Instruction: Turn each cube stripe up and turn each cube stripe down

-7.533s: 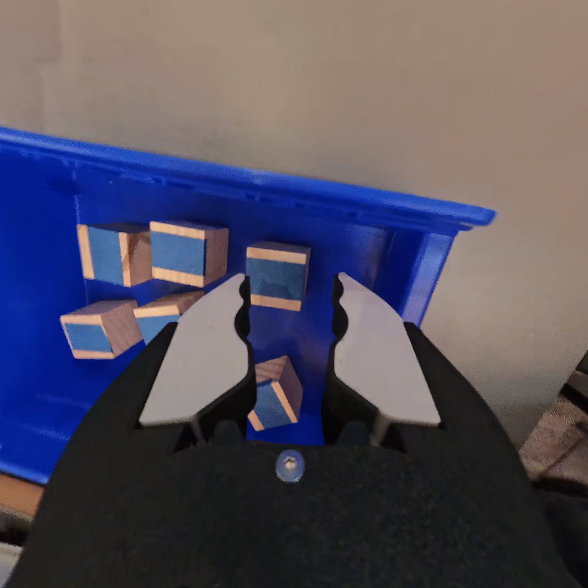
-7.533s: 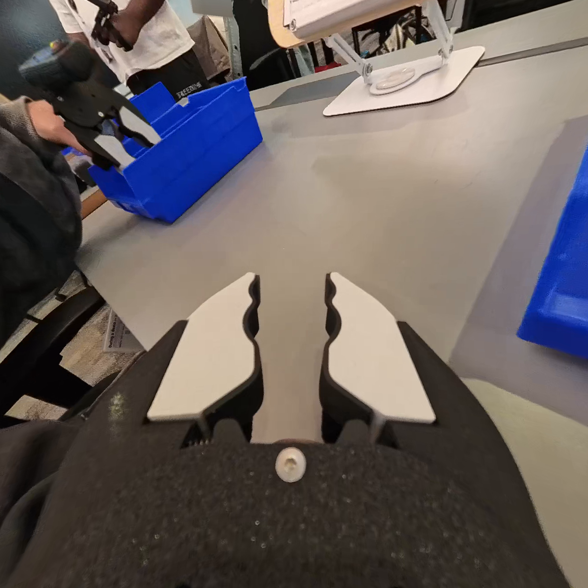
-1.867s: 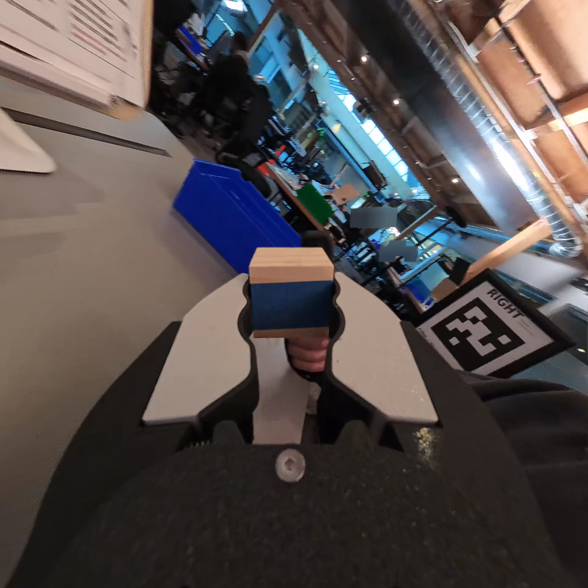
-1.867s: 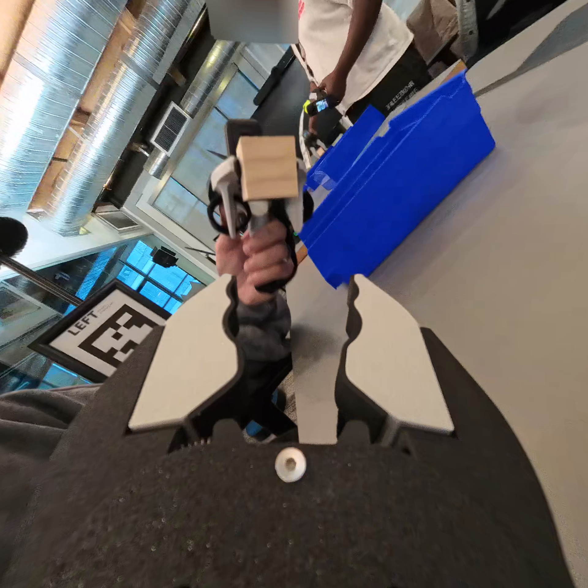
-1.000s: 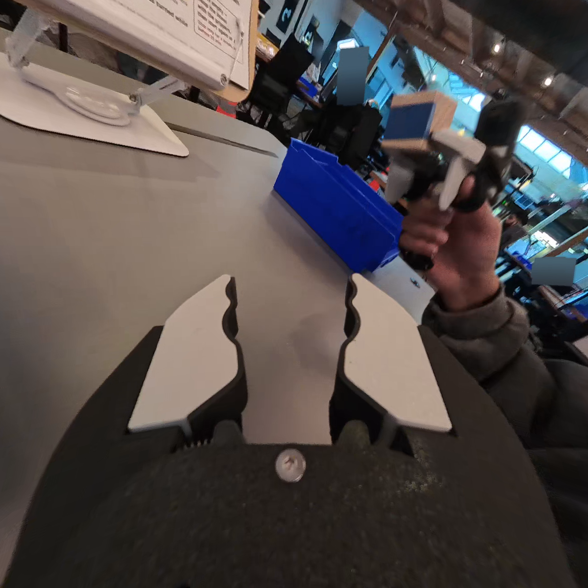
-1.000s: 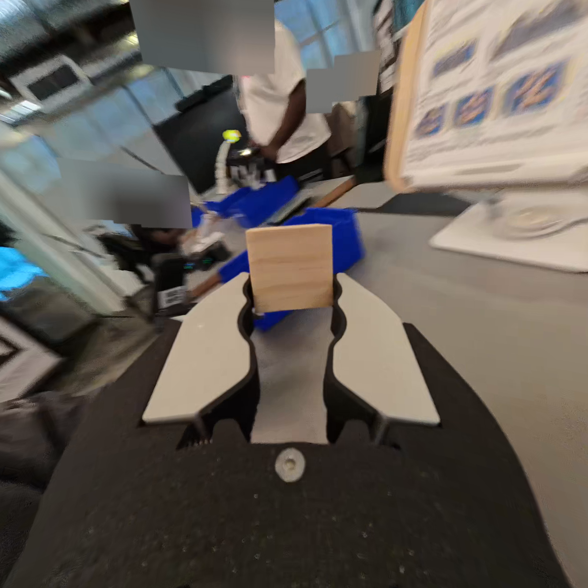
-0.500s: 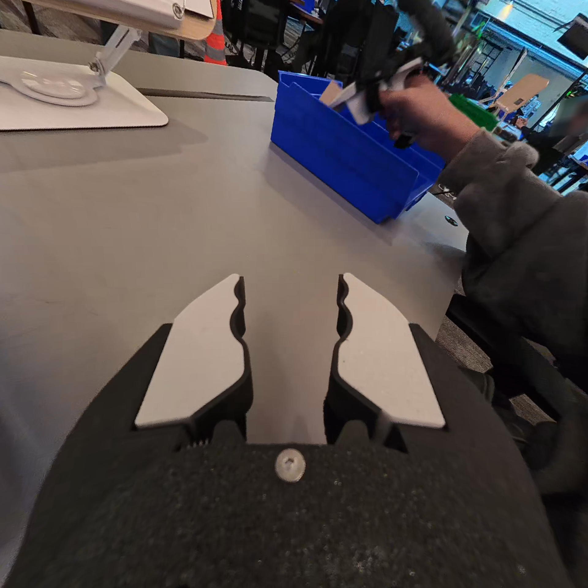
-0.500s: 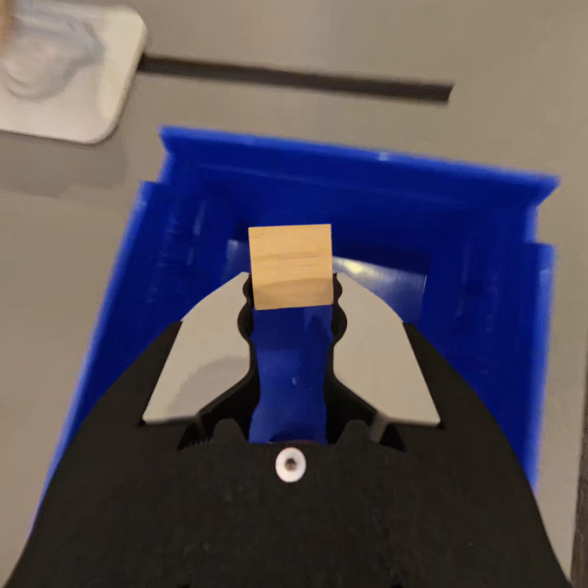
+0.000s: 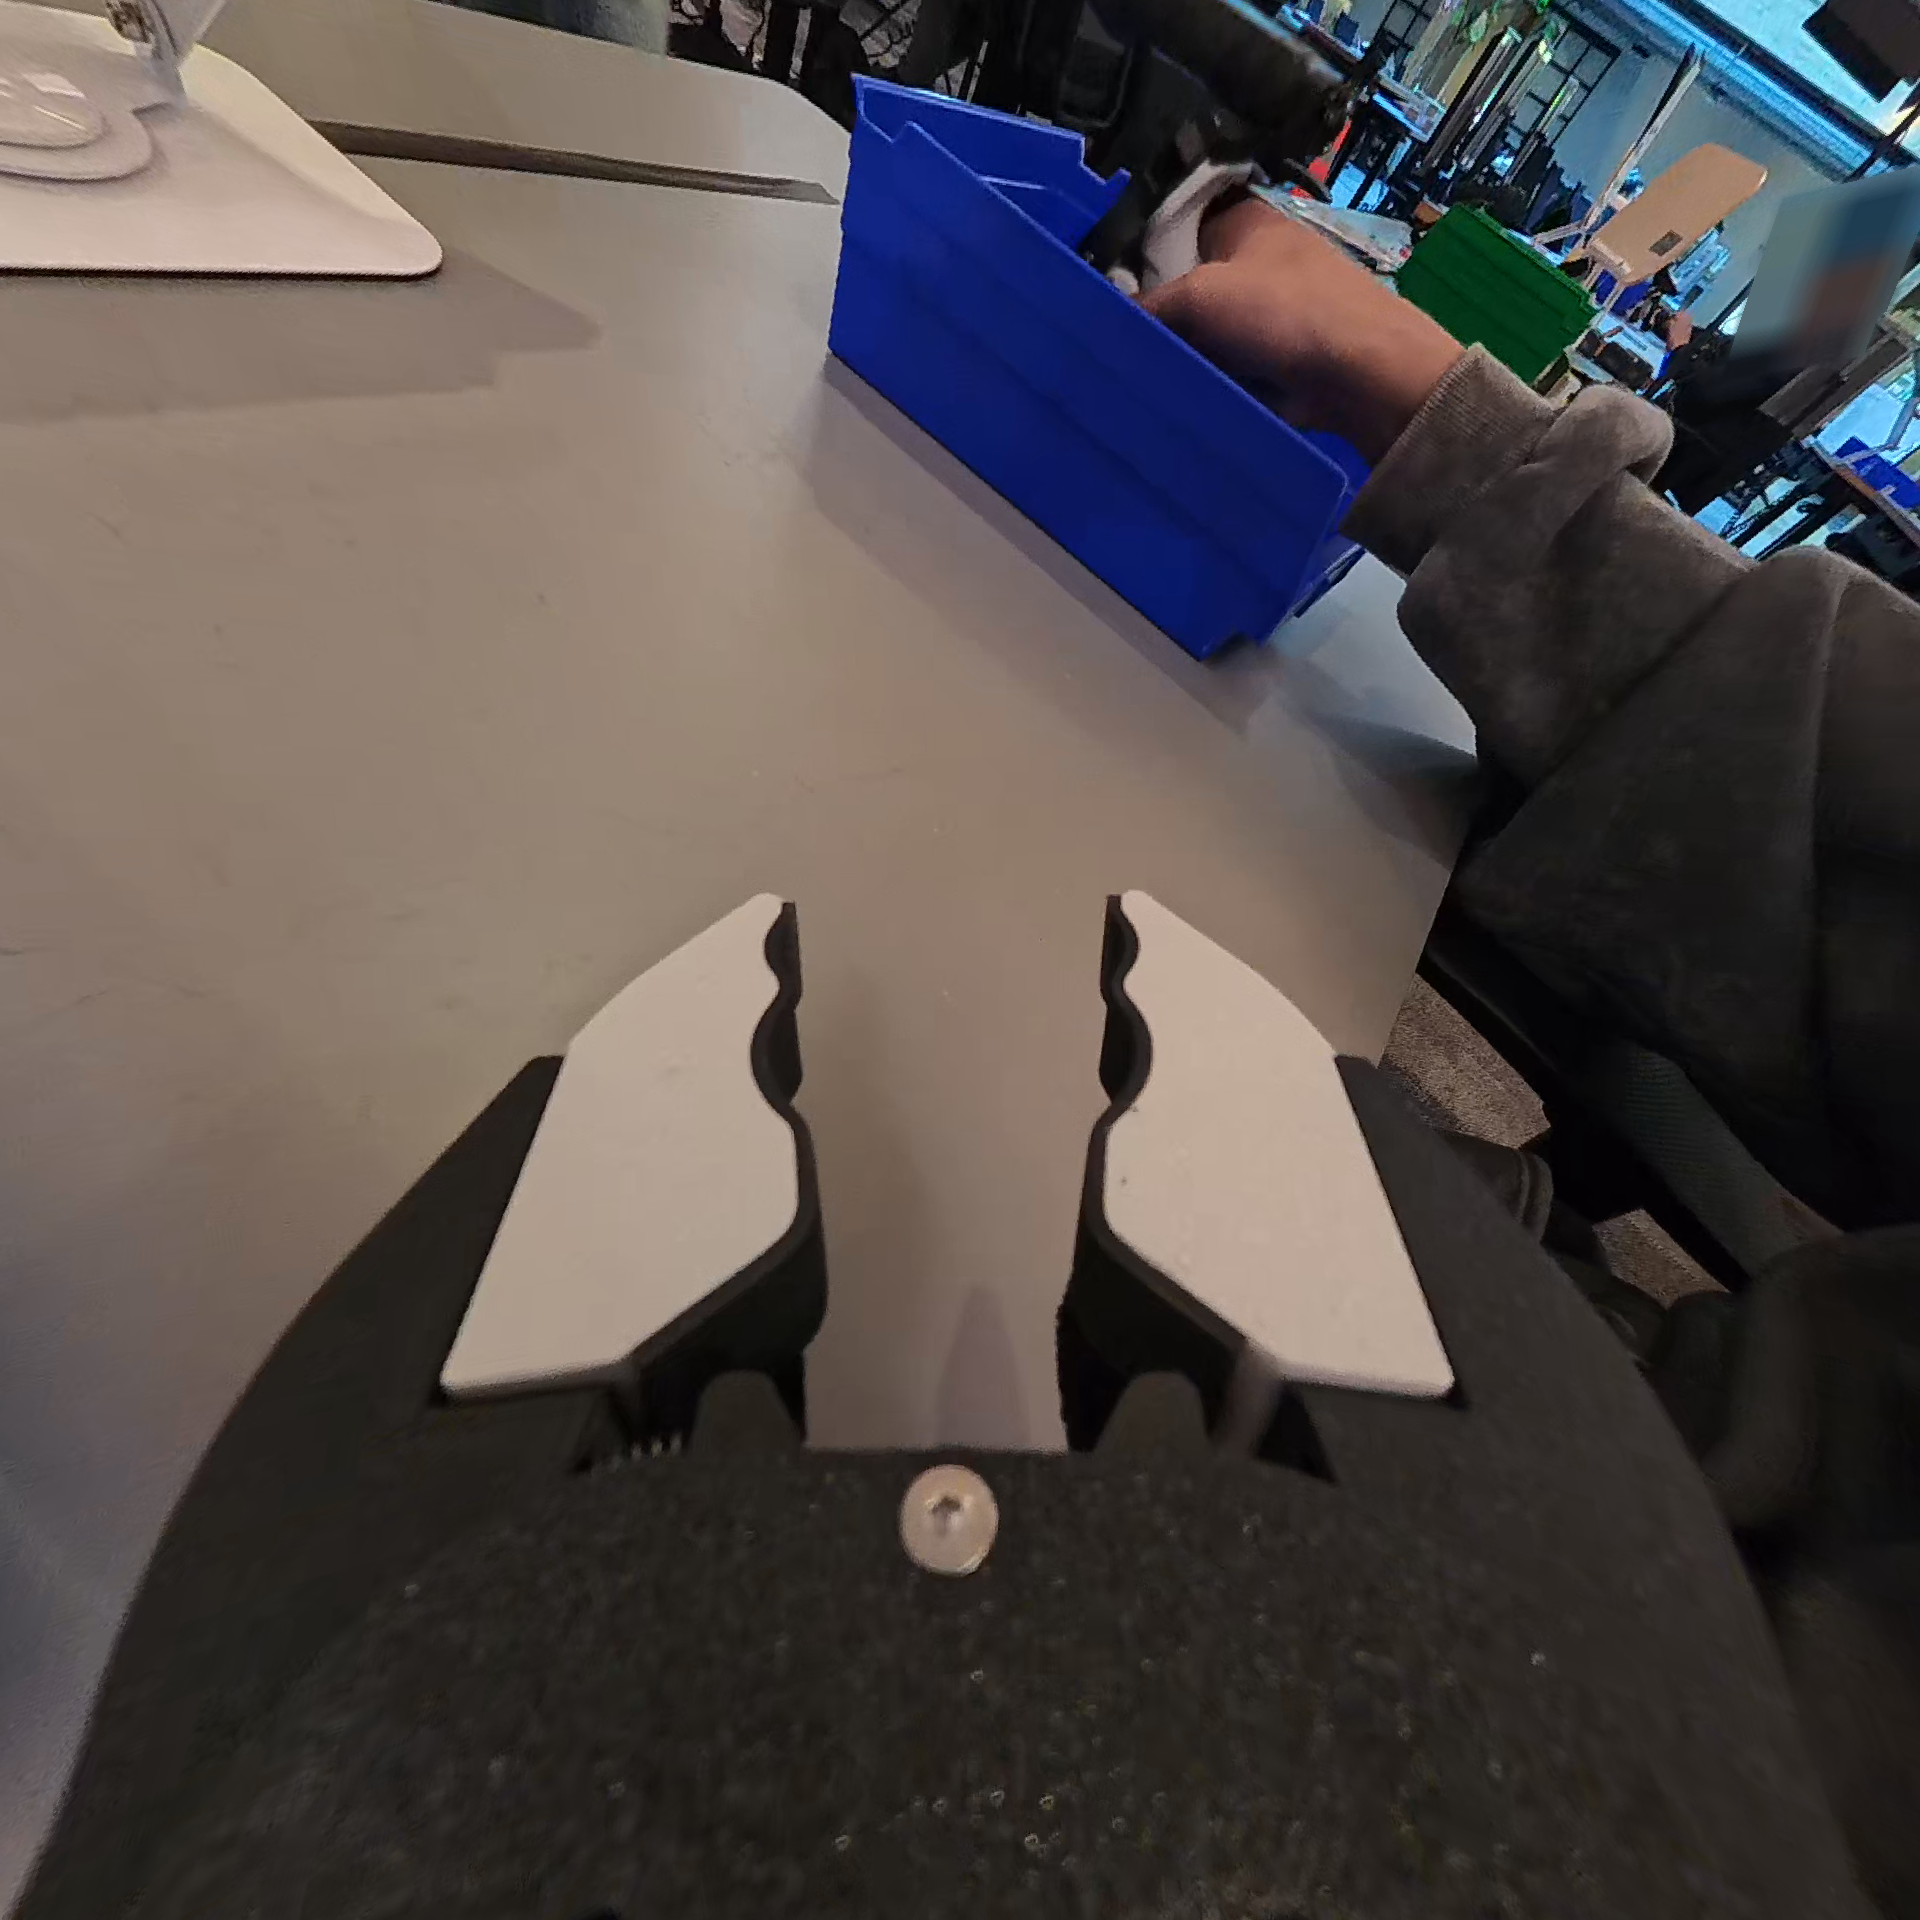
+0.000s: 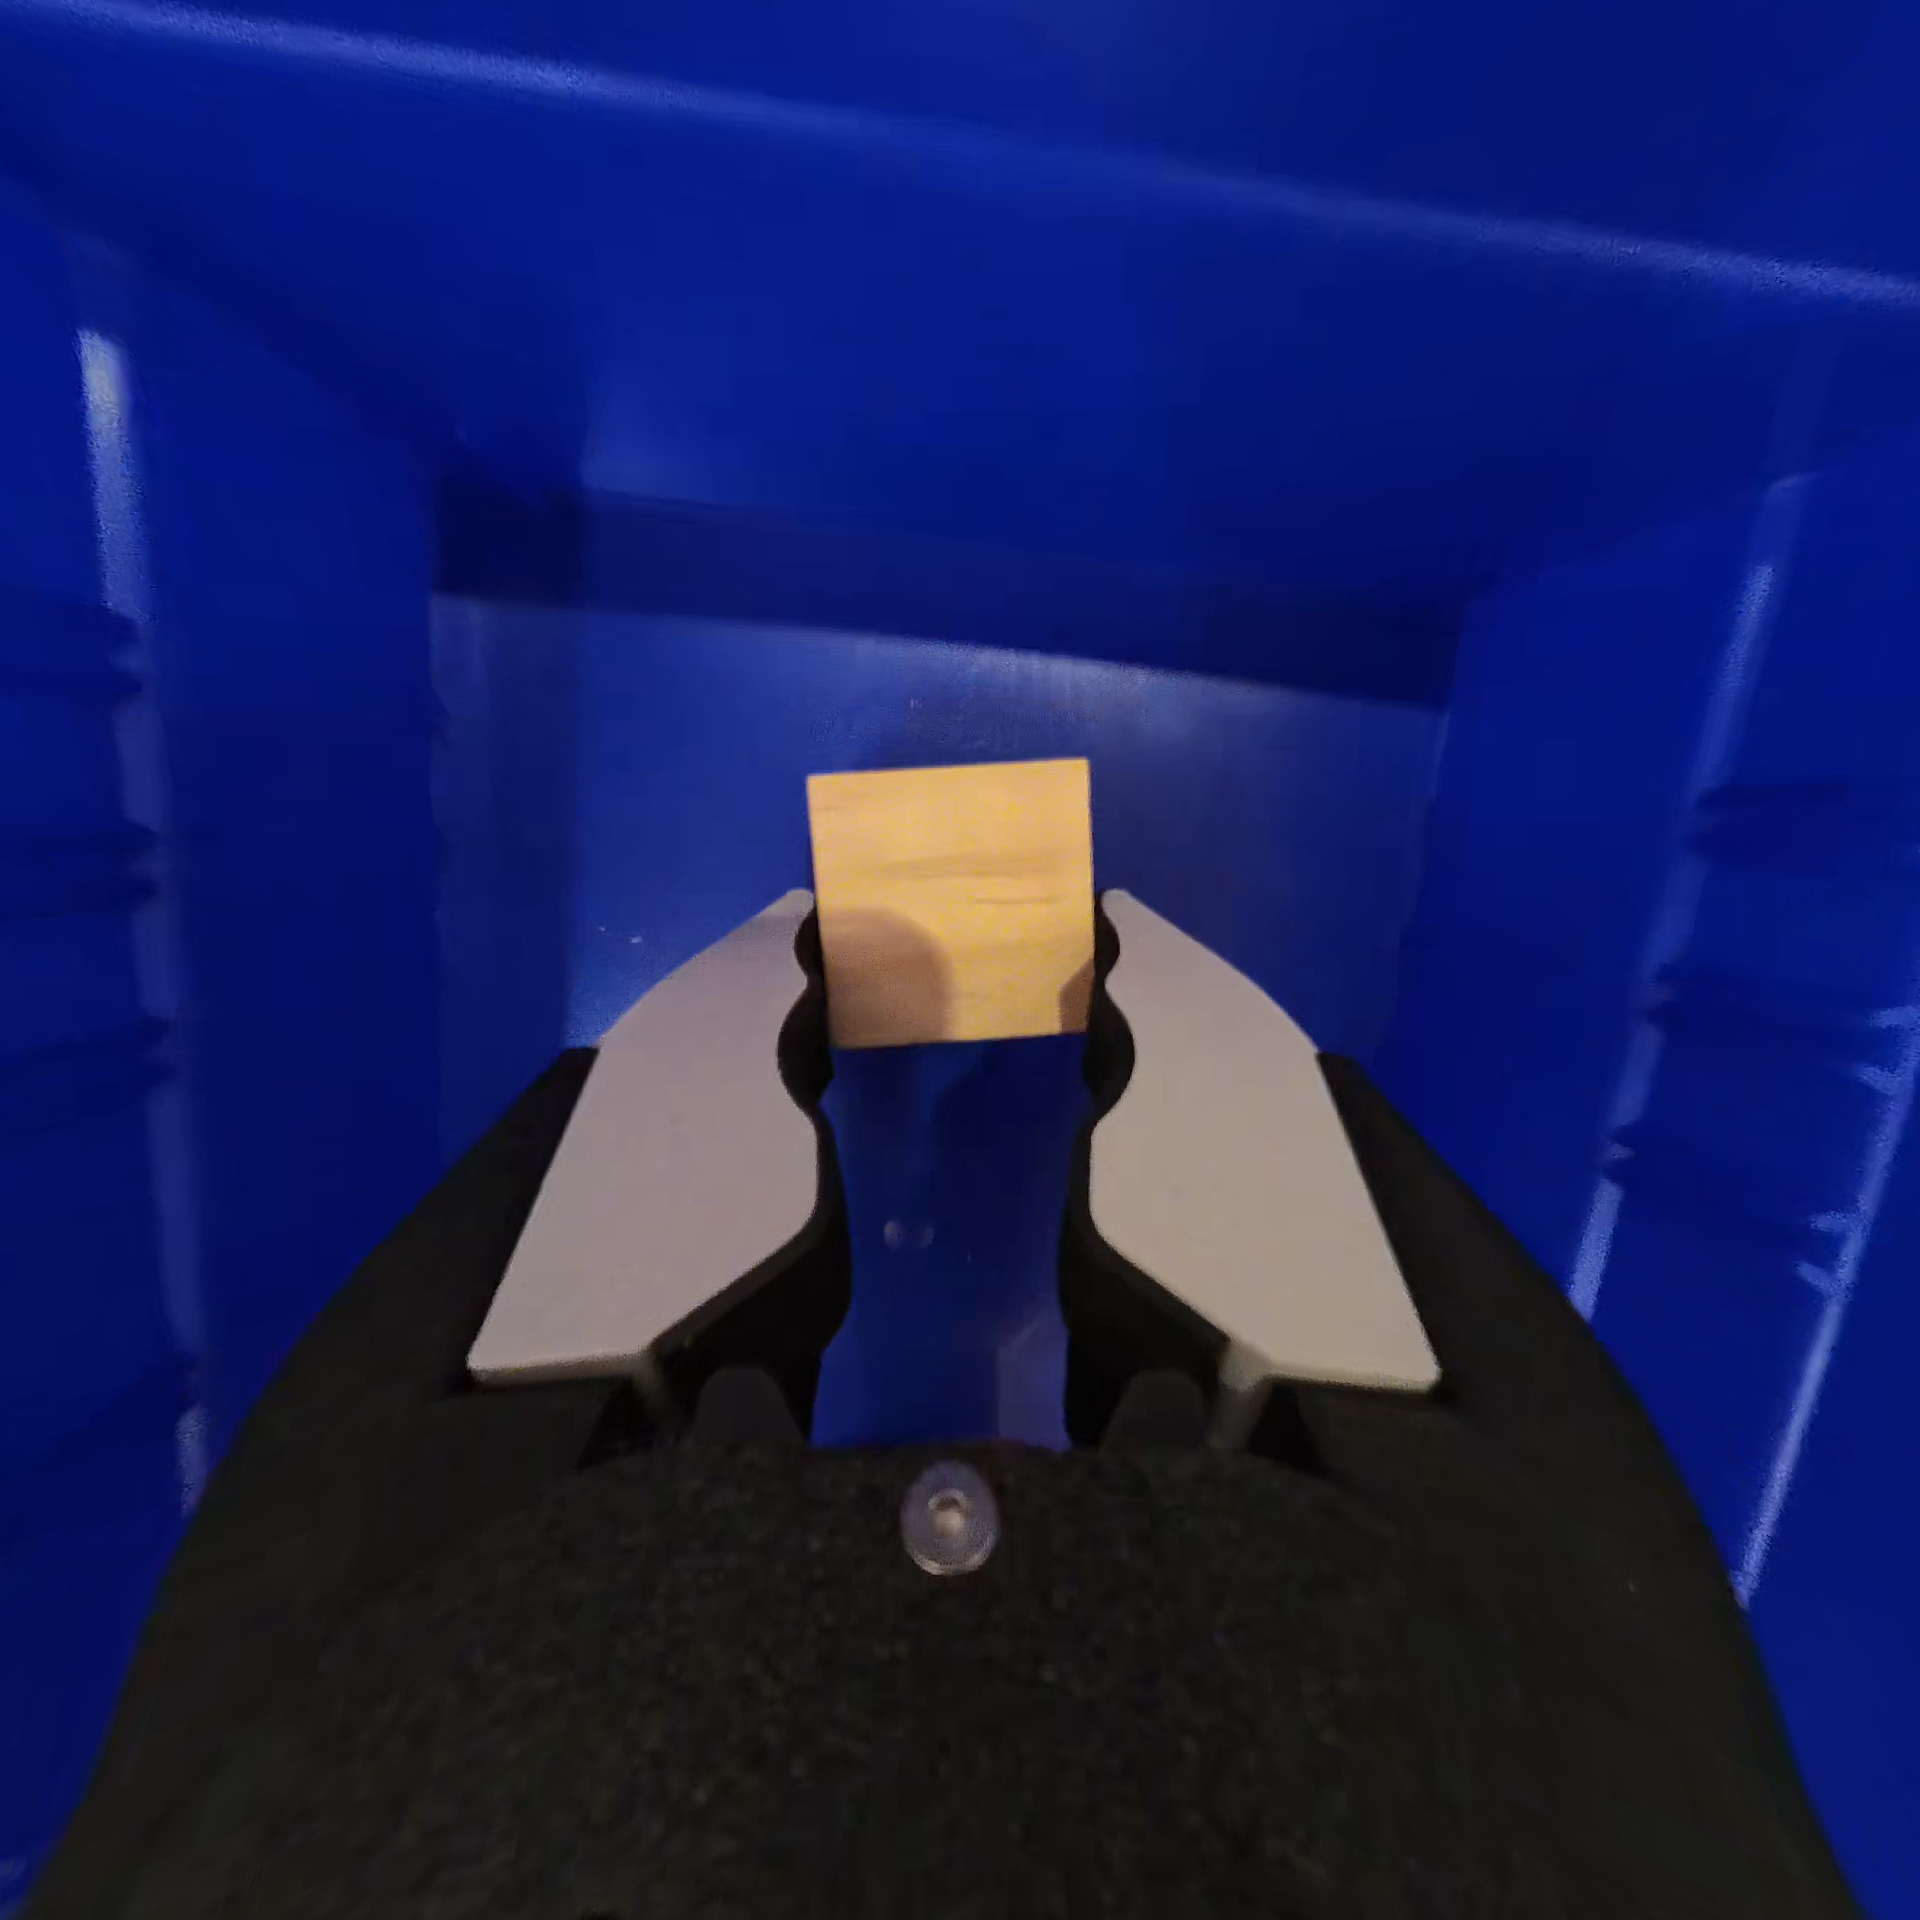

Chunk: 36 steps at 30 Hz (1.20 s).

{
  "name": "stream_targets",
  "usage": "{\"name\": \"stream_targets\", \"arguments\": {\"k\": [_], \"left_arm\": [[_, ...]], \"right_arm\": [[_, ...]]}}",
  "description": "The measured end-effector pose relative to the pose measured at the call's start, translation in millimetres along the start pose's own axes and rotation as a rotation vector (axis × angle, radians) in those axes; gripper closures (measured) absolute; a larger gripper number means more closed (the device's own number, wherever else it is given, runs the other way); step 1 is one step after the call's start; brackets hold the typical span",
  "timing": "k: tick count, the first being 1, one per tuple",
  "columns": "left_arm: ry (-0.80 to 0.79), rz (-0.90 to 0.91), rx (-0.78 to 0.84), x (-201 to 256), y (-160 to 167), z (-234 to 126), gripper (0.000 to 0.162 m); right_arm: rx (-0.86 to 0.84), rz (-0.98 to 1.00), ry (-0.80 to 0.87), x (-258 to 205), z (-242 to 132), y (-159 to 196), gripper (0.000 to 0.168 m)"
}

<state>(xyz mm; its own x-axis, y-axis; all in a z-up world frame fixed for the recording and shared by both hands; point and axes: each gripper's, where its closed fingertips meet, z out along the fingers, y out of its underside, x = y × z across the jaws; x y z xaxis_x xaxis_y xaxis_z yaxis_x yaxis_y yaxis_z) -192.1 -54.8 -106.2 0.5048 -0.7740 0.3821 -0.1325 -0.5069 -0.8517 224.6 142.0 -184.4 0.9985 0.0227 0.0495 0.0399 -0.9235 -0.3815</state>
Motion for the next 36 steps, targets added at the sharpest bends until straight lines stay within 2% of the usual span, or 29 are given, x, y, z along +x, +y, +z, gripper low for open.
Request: {"name": "stream_targets", "arguments": {"k": [4,7,9,12,14,15,17,19,22,25,27,30,33,36], "left_arm": [[0.001,0.005,-0.01,1,2,1,0.107],[0.006,-0.005,-0.014,1,3,2,0.107],[0.002,-0.003,-0.009,1,2,0,0.107],[-0.01,0.003,0.001,-2,-2,-3,0.107],[-0.009,-0.008,-0.002,-4,-1,-3,0.107],[-0.007,-0.018,-0.011,-5,0,-3,0.107],[-0.009,-0.033,-0.026,-6,4,-1,0.106],[-0.006,-0.038,-0.039,-6,6,0,0.106],[-0.001,-0.037,-0.067,-4,2,-9,0.104],[-0.021,0.041,-0.082,-5,-23,-49,0.103],[-0.124,0.146,-0.125,-29,-42,-86,0.105],[-0.264,0.325,-0.37,-88,-49,-127,0.101],[-0.263,0.495,-0.571,-146,-49,-138,0.097],[-0.214,0.611,-0.753,-192,-43,-130,0.095]], "right_arm": [[0.035,-0.023,-0.036,0,-1,1,0.121],[0.121,-0.019,-0.036,3,-26,-5,0.099],[0.307,-0.006,-0.068,-3,-74,-15,0.096],[0.75,-0.076,-0.263,-54,-178,-18,0.104],[0.977,-0.126,-0.48,-111,-231,7,0.111],[1.018,-0.144,-0.594,-141,-244,26,0.112],[0.985,-0.178,-0.803,-204,-244,69,0.106],[0.928,-0.198,-0.943,-258,-228,110,0.107],[0.797,-0.333,-0.982,-313,-199,152,0.109],[0.767,-0.458,-0.915,-328,-192,161,0.112],[0.769,-0.476,-0.942,-333,-197,164,0.113],[0.748,-0.475,-0.972,-336,-193,169,0.113],[0.7,-0.449,-1.011,-336,-186,170,0.115],[0.677,-0.402,-1.059,-334,-186,169,0.116]]}}
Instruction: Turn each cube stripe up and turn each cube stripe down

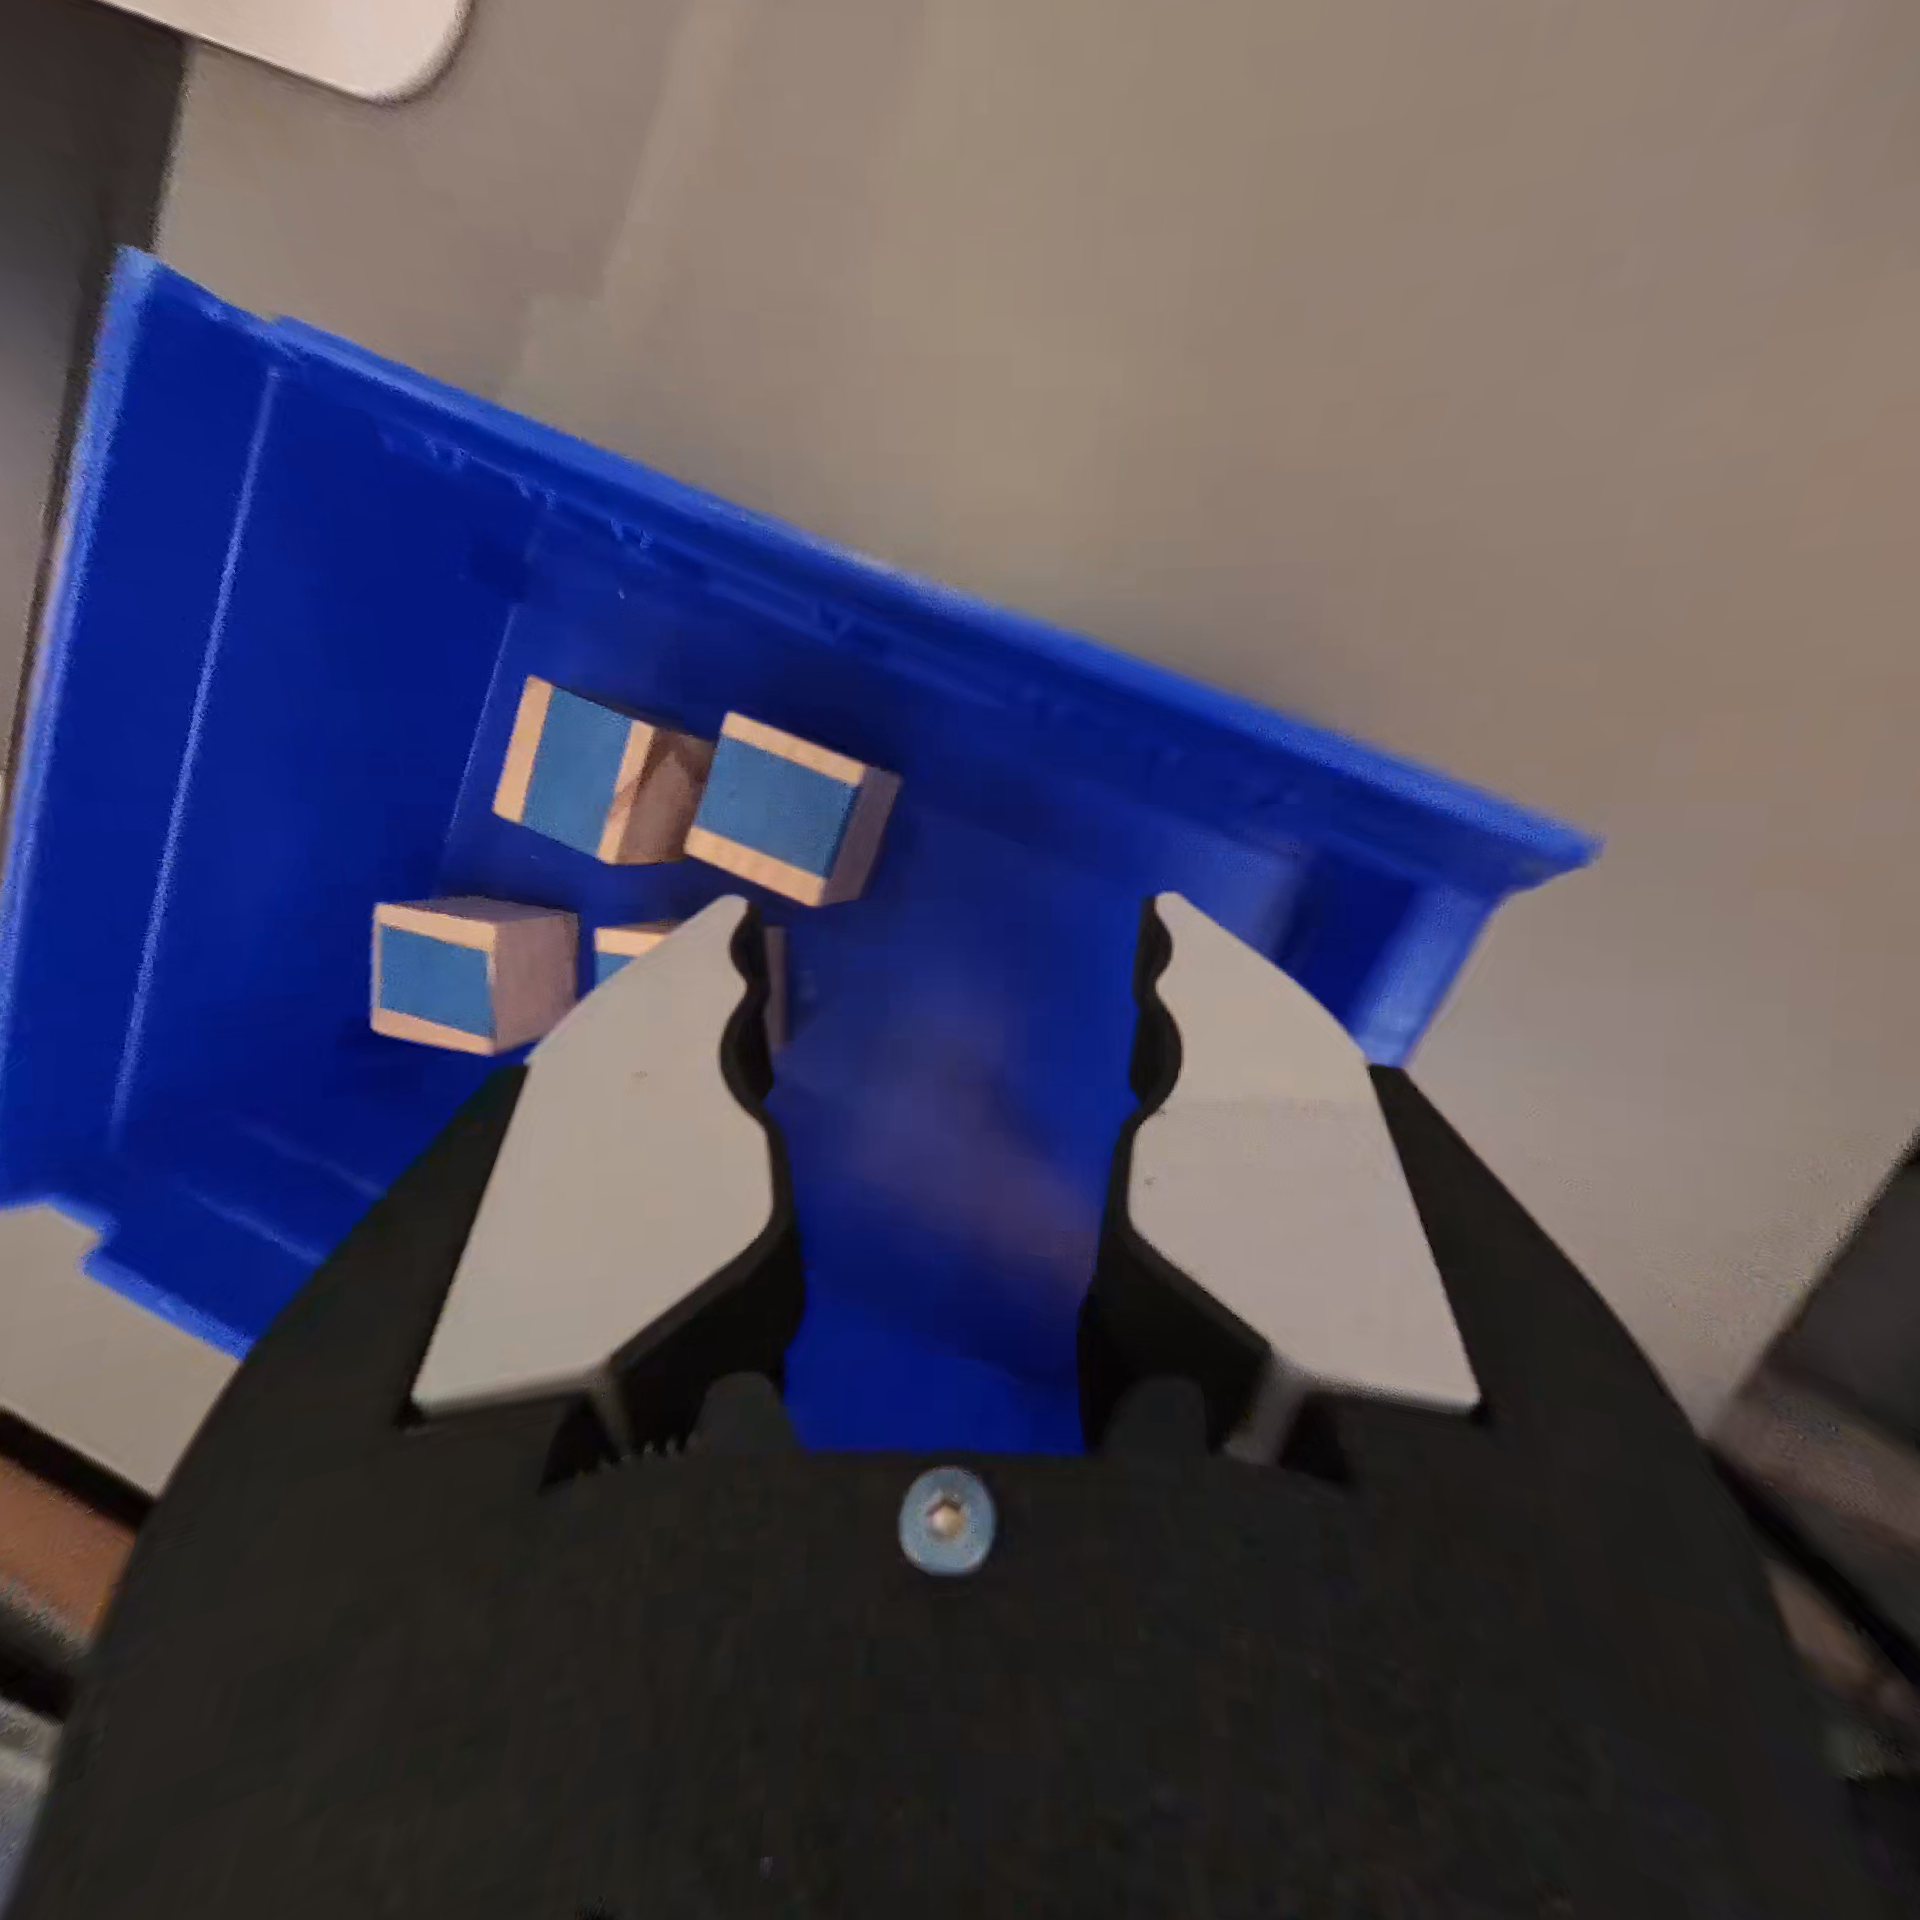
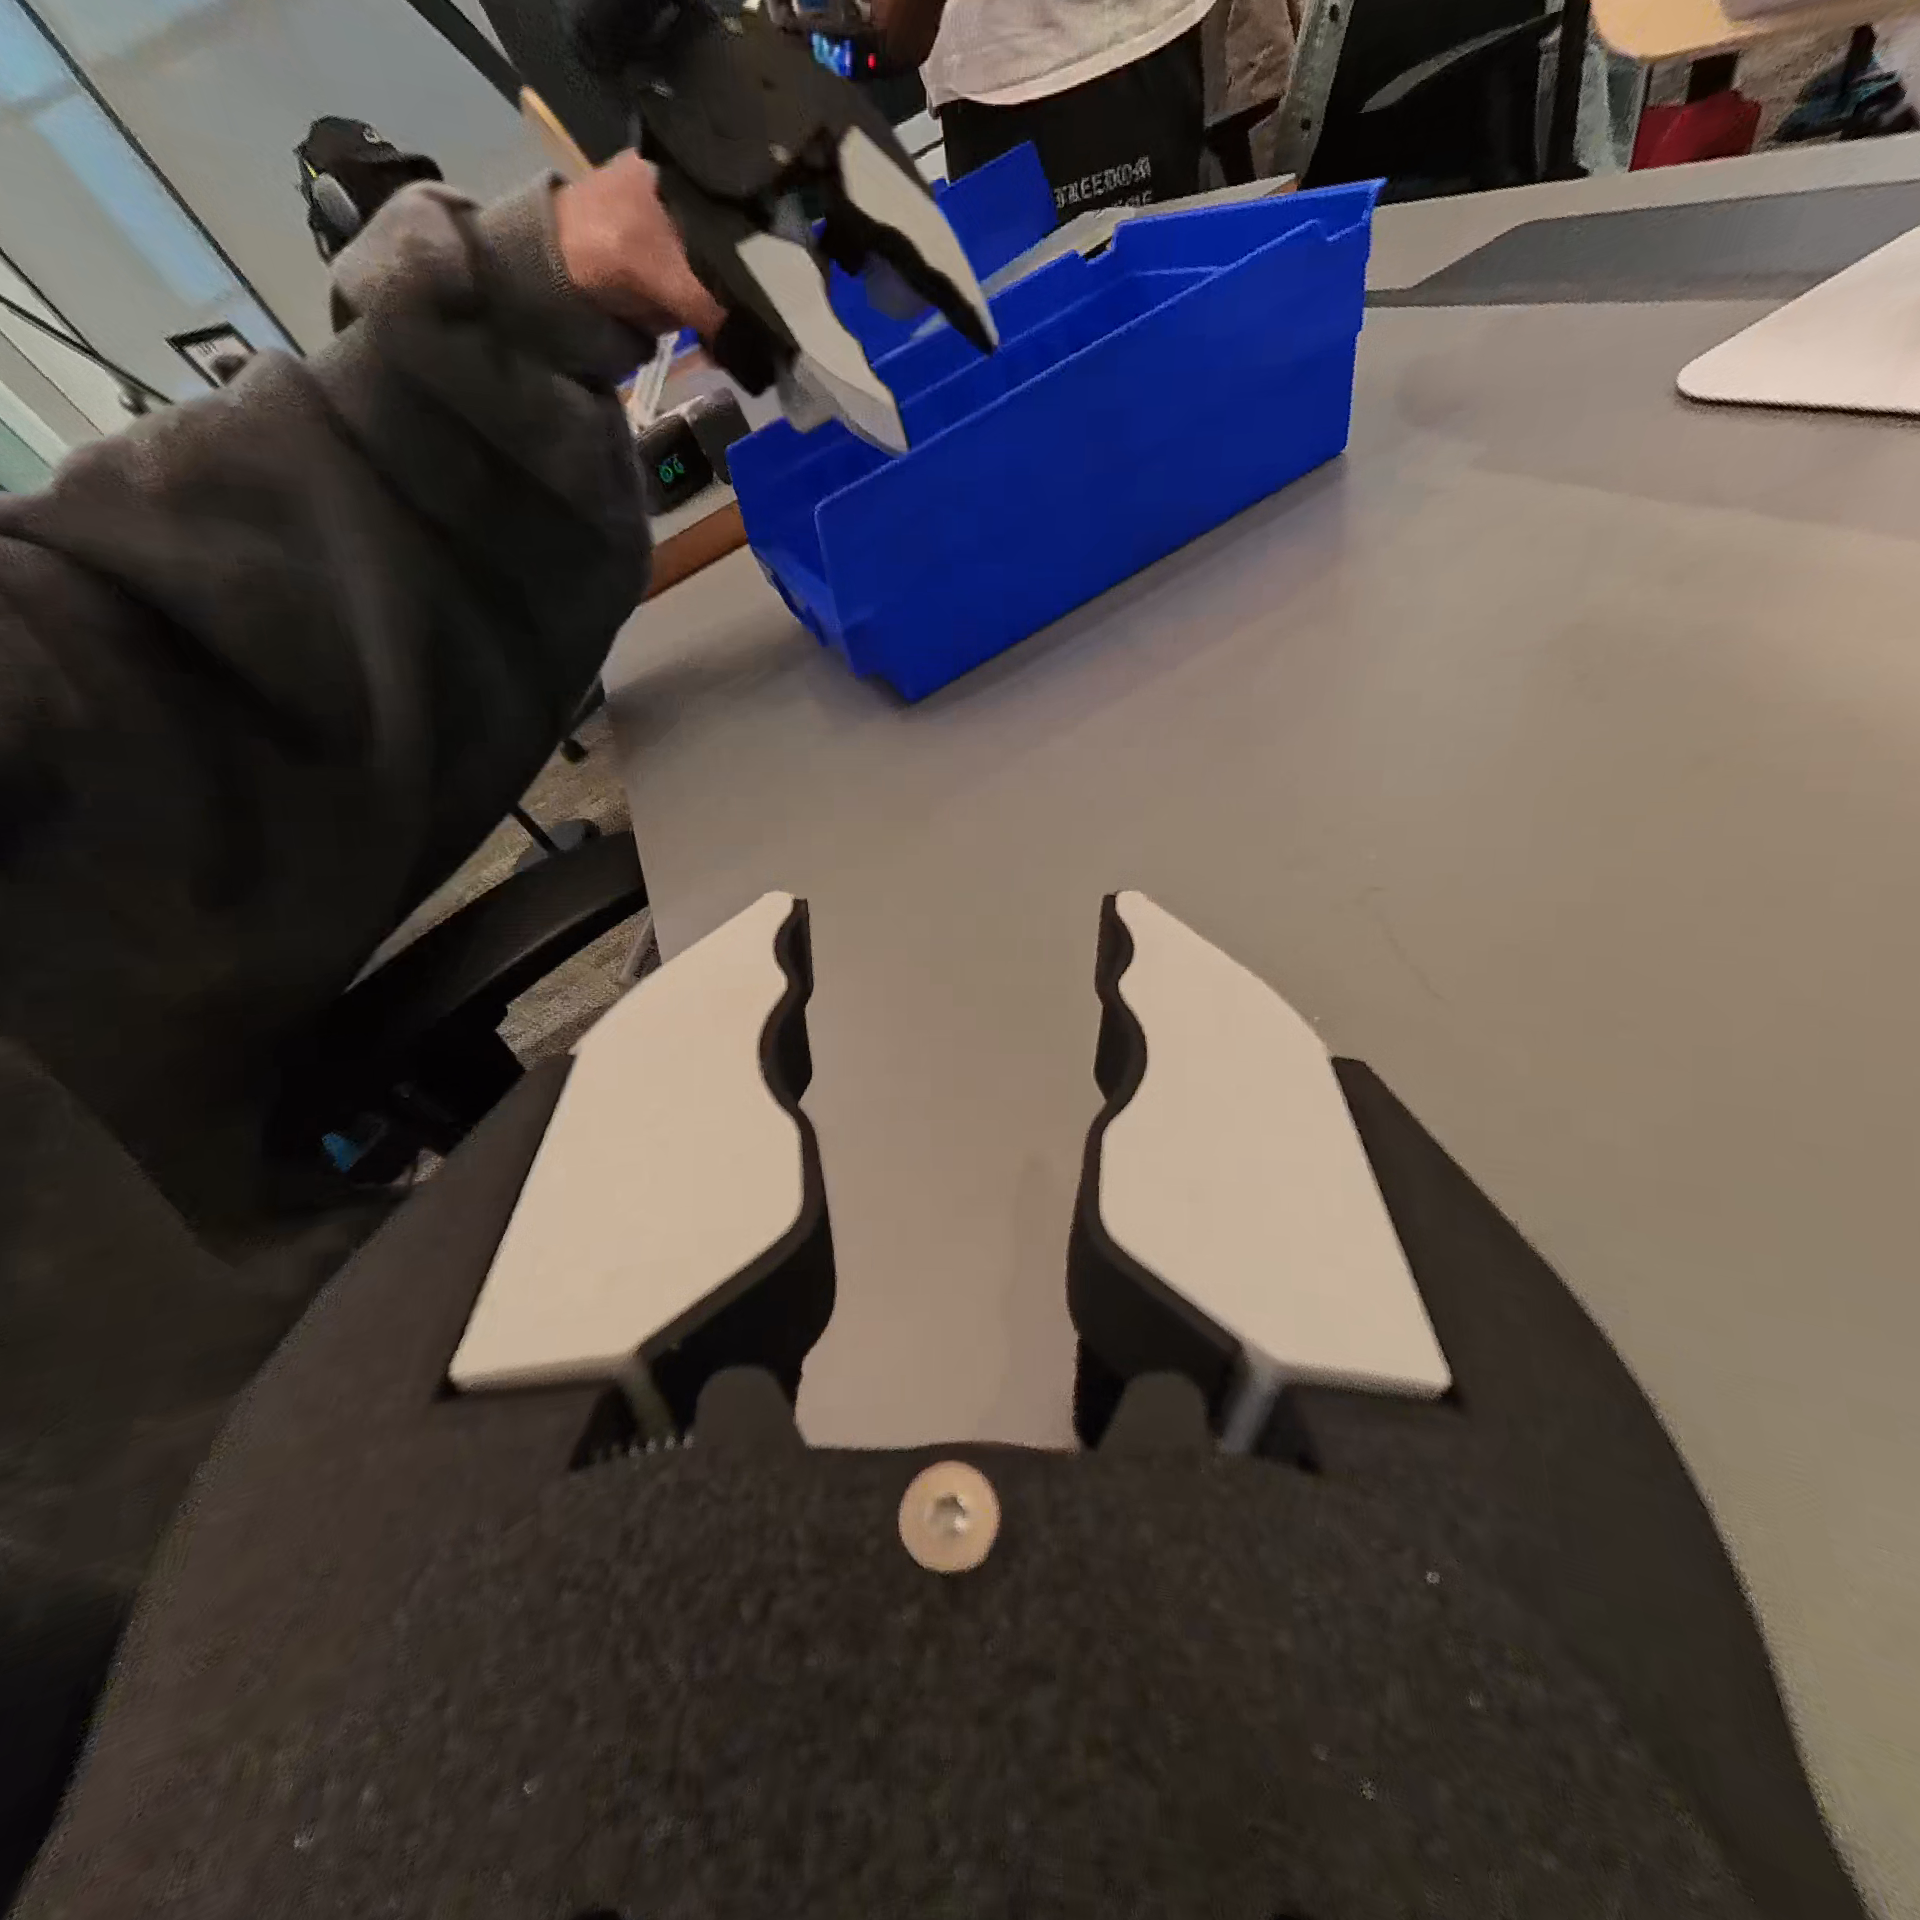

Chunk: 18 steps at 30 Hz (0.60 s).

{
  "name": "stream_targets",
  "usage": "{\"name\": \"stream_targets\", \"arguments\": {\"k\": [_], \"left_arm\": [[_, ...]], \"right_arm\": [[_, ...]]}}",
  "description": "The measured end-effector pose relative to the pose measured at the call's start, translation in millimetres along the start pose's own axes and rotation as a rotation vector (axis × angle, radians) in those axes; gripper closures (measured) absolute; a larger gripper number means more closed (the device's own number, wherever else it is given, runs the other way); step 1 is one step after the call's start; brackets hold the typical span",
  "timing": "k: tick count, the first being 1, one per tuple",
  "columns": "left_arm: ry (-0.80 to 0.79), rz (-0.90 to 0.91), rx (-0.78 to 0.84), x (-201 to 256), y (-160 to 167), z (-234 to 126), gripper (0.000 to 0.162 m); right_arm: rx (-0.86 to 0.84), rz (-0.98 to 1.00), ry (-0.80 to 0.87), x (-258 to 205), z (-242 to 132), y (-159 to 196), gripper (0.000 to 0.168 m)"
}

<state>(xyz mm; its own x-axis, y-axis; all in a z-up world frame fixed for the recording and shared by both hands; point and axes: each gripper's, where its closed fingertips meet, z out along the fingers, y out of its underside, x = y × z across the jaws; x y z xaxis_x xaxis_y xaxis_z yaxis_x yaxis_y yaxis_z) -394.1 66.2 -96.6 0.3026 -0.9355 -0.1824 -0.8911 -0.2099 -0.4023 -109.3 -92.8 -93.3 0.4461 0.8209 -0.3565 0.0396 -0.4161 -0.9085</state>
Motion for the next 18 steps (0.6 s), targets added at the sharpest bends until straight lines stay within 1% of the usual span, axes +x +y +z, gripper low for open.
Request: {"name": "stream_targets", "arguments": {"k": [3,6,11,12,13,14,18], "left_arm": [[0.057,0.112,-0.099,-19,7,27,0.095],[0.118,0.135,-0.158,-31,6,50,0.097],[0.211,0.186,-0.214,-34,7,77,0.099],[0.213,0.199,-0.23,-35,10,83,0.1],[0.22,0.212,-0.244,-36,13,88,0.107],[0.225,0.223,-0.245,-36,15,93,0.116],[0.23,0.247,-0.25,-37,18,87,0.117]], "right_arm": [[0.004,0.019,0.015,7,-3,1,0.117],[0.011,0.037,0.027,13,-5,0,0.117],[0.021,0.088,0.021,23,-4,-2,0.116],[0.02,0.102,0.014,25,-3,-1,0.117],[0.016,0.116,0.006,25,-2,0,0.117],[0.012,0.128,-0.002,26,-1,1,0.117],[-0.014,0.141,-0.006,29,3,6,0.118]]}}
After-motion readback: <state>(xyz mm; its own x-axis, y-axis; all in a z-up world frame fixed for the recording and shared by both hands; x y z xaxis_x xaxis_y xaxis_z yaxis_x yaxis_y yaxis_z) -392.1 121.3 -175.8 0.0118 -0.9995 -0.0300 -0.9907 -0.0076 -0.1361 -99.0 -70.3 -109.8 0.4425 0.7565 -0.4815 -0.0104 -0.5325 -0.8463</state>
